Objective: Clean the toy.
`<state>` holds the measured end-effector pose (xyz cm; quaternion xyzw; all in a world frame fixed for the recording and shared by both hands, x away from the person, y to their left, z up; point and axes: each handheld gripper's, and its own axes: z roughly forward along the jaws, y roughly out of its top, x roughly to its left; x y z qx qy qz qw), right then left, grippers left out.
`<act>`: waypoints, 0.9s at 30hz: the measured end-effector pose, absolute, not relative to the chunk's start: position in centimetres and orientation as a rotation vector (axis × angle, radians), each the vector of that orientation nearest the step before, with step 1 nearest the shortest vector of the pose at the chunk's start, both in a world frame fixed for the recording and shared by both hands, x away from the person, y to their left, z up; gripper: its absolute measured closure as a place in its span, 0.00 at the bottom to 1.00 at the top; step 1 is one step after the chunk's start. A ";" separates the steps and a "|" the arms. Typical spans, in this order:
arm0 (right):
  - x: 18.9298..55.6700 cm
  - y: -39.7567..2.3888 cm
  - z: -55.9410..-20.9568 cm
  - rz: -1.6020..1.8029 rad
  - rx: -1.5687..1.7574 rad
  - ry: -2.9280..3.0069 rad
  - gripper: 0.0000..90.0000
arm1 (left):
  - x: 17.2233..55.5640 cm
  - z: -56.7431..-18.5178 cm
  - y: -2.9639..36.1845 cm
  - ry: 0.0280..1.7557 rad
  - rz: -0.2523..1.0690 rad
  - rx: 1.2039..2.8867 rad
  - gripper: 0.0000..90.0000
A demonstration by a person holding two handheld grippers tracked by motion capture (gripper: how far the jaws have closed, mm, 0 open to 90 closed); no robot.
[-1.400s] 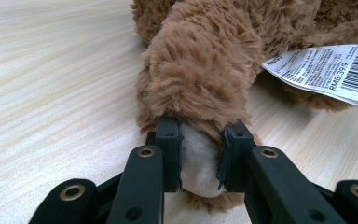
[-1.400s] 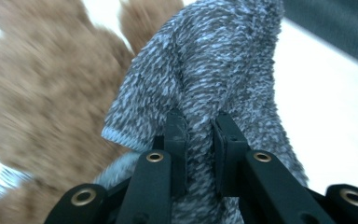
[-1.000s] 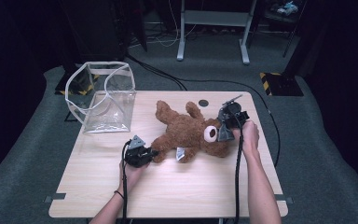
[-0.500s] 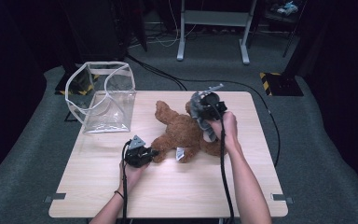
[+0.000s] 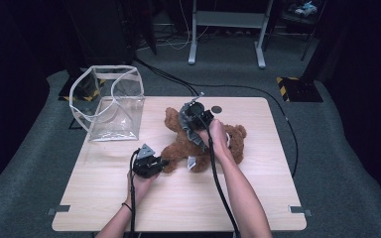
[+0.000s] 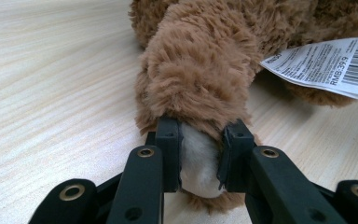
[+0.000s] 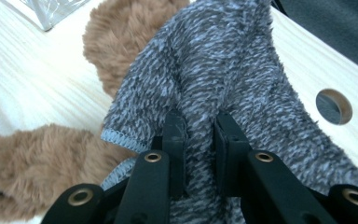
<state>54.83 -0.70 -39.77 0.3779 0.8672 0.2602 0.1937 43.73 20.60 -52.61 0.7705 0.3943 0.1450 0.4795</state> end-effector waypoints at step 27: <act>52.8 1.5 -38.7 0.728 0.928 2.527 0.86 | 43.7 -52.6 20.6 0.955 0.354 1.883 0.82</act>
